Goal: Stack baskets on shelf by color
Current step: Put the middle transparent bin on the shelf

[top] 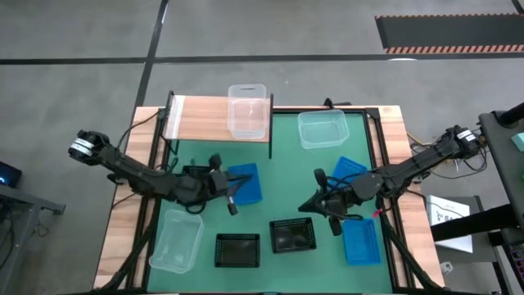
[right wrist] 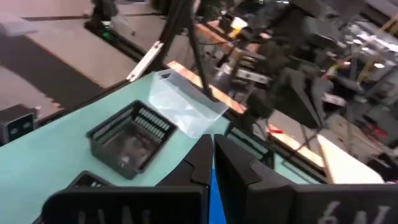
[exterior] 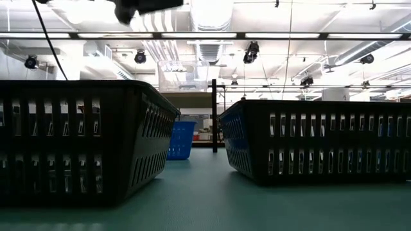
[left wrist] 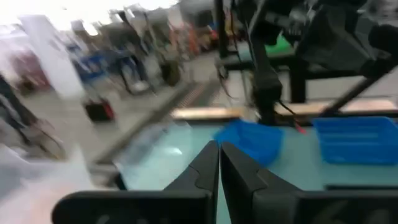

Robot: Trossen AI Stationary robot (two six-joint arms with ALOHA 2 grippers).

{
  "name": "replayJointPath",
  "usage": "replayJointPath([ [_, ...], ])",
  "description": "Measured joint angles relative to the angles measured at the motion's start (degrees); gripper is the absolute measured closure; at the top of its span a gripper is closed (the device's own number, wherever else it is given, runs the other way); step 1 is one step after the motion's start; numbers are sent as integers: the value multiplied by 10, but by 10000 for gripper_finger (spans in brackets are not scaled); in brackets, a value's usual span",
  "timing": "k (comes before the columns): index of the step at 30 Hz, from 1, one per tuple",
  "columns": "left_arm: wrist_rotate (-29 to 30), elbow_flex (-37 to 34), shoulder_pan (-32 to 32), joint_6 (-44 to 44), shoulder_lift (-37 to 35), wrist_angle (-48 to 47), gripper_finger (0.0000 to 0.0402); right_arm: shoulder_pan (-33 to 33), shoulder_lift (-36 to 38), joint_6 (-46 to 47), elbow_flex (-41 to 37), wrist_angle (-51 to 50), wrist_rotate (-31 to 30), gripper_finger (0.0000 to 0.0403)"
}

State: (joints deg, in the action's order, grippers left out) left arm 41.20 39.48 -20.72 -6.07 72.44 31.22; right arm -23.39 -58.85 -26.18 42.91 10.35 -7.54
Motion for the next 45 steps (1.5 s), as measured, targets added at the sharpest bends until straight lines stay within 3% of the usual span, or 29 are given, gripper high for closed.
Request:
replayJointPath([
  [6, -14, -7, 69, 86, -3, -131, 402, 14, -6, 11, -1, -2, 5, 394],
  [11, 29, -21, 125, 88, -3, -122, 402, 14, -5, 17, -1, -2, 5, 394],
  [19, 32, -23, 185, 88, -4, -123, 402, 14, -5, 27, -1, -4, 5, 394],
  [30, 43, -24, 230, 87, -4, -128, 402, 14, -5, 33, -1, -11, 5, 394],
  [45, 75, -24, 237, 86, -4, -147, 402, 14, -5, 46, -1, -21, 0, 394],
])
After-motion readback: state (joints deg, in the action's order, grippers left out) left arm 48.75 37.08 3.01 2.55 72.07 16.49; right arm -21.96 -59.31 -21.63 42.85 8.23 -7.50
